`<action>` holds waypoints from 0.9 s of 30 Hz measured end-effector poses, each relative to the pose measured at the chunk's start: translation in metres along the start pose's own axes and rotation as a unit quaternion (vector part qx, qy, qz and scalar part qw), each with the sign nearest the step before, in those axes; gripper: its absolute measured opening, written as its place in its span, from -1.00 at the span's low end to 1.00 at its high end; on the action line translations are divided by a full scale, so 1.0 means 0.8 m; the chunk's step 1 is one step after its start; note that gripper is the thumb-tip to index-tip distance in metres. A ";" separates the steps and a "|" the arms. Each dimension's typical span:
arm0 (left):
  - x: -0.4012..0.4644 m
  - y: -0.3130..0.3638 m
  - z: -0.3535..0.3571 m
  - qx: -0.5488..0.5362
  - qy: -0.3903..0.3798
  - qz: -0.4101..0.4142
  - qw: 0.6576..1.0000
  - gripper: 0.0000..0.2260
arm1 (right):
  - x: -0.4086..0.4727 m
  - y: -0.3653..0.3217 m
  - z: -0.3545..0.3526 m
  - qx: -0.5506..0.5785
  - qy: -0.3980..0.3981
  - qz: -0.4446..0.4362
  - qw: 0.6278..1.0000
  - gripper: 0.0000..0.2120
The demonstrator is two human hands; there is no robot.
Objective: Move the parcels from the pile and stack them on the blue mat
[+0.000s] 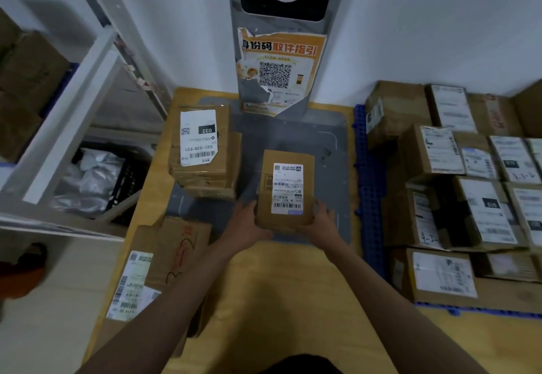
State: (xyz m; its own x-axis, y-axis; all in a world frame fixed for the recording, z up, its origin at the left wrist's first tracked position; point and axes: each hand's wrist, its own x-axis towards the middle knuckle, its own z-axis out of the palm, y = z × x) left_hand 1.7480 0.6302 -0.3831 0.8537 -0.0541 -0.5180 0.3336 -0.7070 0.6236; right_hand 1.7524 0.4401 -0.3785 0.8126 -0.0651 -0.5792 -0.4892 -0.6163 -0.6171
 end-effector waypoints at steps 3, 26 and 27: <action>-0.006 0.000 0.012 -0.006 0.001 -0.016 1.000 -0.33 | -0.009 0.011 -0.004 -0.020 -0.020 0.016 0.999 -0.28; -0.106 0.108 0.093 -0.006 -0.072 0.144 0.987 -0.11 | -0.179 0.110 -0.119 -0.071 0.046 -0.012 0.996 -0.18; -0.110 0.114 0.098 -0.008 -0.074 0.146 0.987 -0.08 | -0.185 0.117 -0.127 -0.065 0.047 -0.014 0.997 -0.16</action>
State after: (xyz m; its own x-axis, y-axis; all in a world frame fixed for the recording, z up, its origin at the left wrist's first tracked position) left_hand 1.6717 0.5151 -0.3262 0.8472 -0.3567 -0.3939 0.0895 -0.6349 0.7674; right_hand 1.6184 0.3126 -0.2966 0.8546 -0.1162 -0.5061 -0.4254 -0.7156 -0.5540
